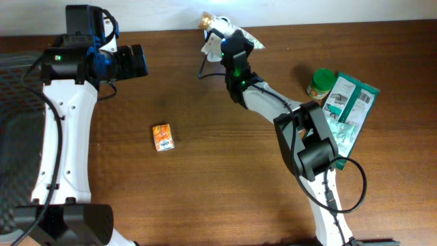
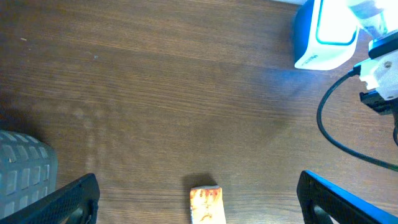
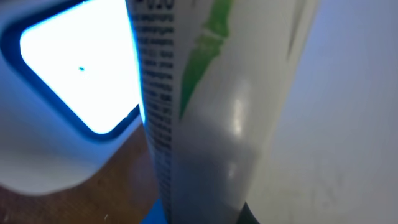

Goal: Scan the item barcode
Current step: 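Raise the white tube and hold it before the scanner, then carry the tube right and lay it beside the green packet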

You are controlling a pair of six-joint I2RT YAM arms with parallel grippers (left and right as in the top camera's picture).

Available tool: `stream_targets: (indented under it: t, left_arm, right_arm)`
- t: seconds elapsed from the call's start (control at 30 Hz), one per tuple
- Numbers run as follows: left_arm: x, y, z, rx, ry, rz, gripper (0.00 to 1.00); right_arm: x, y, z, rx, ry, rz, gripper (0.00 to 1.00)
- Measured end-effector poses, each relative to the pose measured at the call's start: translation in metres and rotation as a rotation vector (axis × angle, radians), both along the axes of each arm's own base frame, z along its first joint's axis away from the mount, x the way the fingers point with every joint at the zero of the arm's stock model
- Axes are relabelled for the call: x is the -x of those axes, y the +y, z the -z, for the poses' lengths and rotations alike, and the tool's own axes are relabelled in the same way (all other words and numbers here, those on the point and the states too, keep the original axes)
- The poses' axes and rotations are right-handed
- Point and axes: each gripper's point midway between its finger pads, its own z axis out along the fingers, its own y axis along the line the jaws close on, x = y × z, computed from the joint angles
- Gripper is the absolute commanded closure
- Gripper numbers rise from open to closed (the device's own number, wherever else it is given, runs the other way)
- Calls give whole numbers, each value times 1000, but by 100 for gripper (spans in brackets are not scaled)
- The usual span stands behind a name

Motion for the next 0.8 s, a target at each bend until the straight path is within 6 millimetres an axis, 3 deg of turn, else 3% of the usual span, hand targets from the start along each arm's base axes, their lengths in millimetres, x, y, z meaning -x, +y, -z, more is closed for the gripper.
stream_targets:
  t: [0.5,0.7,0.8]
  left_arm:
    - [0,0,0,0,0,0,1]
    - [0,0,0,0,0,0,1]
    - [0,0,0,0,0,0,1]
  right_arm:
    - [3,0,6,54,28,1,96]
    - [22,-7,33,-15,195,44,96]
    - [41,-13,10,-123,261,82,96]
